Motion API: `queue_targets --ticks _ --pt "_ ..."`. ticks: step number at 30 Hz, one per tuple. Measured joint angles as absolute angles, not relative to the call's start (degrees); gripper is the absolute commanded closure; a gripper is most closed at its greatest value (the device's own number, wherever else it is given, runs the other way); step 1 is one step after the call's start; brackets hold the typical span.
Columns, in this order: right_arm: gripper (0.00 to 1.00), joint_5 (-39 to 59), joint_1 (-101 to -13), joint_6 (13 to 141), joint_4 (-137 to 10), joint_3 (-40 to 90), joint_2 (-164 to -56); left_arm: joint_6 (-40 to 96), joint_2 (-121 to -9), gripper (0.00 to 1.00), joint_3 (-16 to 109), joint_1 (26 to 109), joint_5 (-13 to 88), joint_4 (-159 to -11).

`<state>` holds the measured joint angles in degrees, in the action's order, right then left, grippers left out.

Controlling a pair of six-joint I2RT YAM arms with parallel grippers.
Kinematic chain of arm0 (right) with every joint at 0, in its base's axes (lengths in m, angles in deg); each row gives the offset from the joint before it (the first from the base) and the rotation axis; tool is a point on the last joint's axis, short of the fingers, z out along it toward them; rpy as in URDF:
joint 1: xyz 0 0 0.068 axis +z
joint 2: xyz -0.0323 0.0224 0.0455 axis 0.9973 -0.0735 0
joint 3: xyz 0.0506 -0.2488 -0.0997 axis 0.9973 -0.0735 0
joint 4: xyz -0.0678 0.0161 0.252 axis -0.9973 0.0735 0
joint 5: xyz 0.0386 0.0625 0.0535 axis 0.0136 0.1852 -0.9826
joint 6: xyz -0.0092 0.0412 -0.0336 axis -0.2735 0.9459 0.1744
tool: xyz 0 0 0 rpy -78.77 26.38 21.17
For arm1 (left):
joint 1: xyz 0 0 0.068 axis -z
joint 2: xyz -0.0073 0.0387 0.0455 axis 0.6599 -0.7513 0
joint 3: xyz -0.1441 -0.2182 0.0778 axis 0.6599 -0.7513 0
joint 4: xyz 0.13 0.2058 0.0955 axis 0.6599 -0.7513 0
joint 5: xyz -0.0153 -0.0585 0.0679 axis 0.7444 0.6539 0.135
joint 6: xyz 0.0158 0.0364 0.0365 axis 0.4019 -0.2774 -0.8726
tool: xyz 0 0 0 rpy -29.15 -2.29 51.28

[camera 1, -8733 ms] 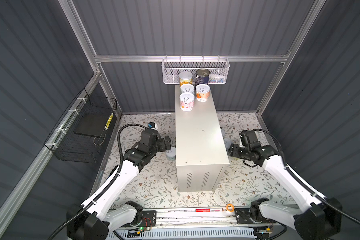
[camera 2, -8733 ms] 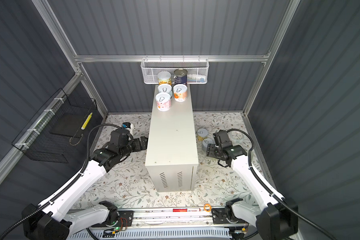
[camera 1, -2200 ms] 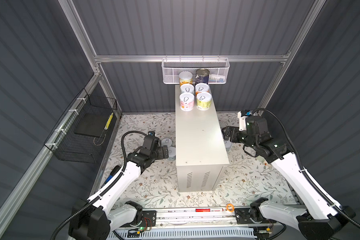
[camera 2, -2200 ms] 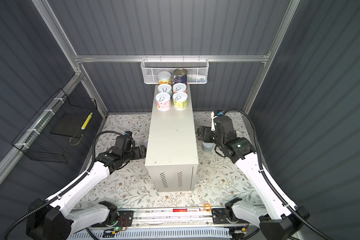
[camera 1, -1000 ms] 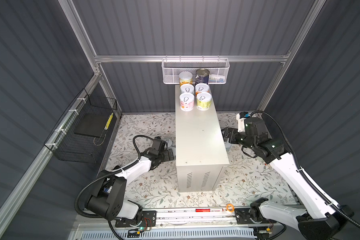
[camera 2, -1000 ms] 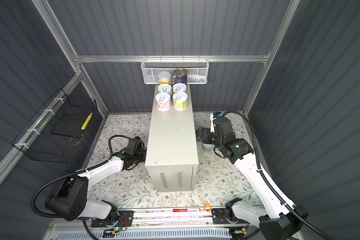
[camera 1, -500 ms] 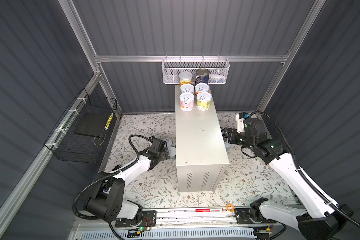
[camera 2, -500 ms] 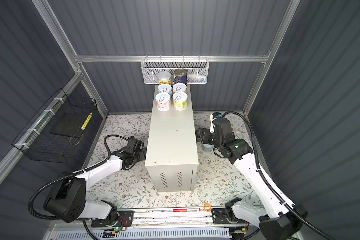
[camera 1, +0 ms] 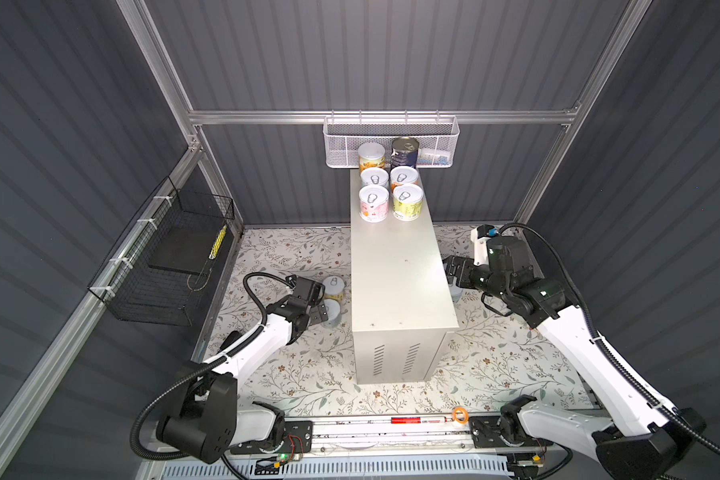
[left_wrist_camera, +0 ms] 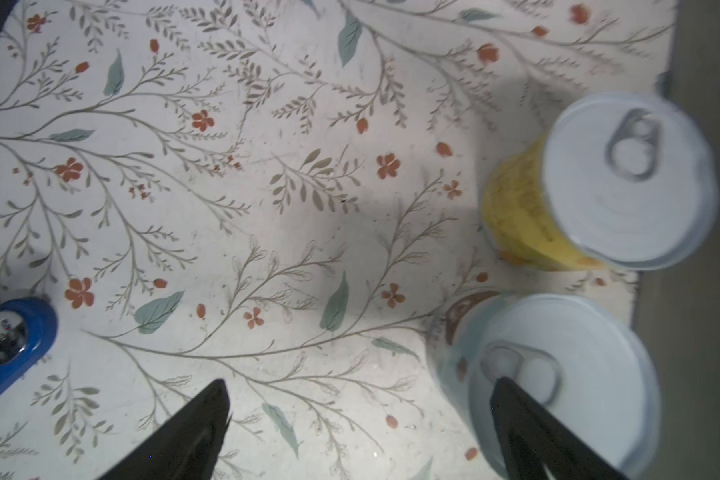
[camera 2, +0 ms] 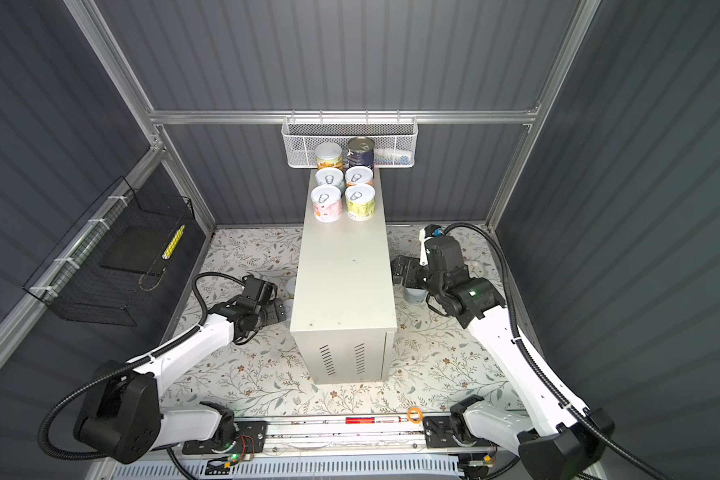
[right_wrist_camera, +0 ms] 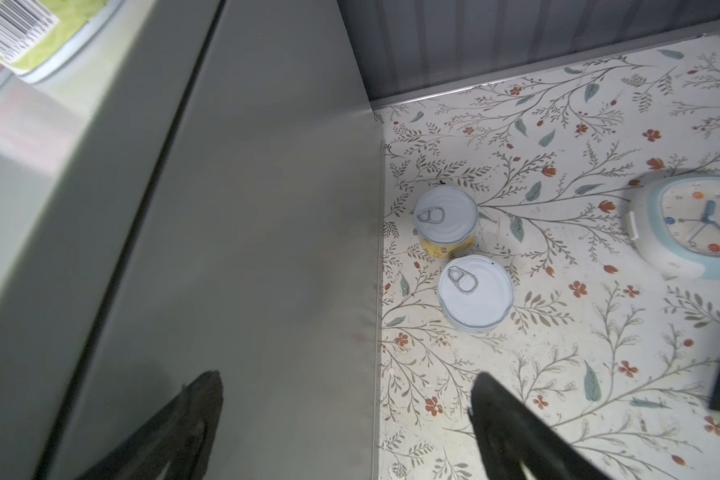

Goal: Place and organize the canned foods onto the counter
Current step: 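Lower the left gripper onto the white-lidded floor can nearest the robot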

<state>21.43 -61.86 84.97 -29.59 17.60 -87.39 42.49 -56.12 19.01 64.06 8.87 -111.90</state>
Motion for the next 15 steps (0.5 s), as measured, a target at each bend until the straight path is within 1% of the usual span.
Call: queue_targets --ticks 3,7,15 --pt "0.05 21.43 -61.86 84.97 -29.79 17.32 -87.39 41.02 -54.48 0.00 19.15 64.06 11.78 -108.82" --pt "0.05 21.43 -61.93 84.95 -30.14 16.70 -87.30 39.56 -56.03 0.00 19.30 64.61 14.78 -105.67" --pt "0.03 21.47 -62.23 84.99 -30.03 15.46 -84.15 38.66 -60.99 0.01 19.30 68.54 15.91 -101.60"
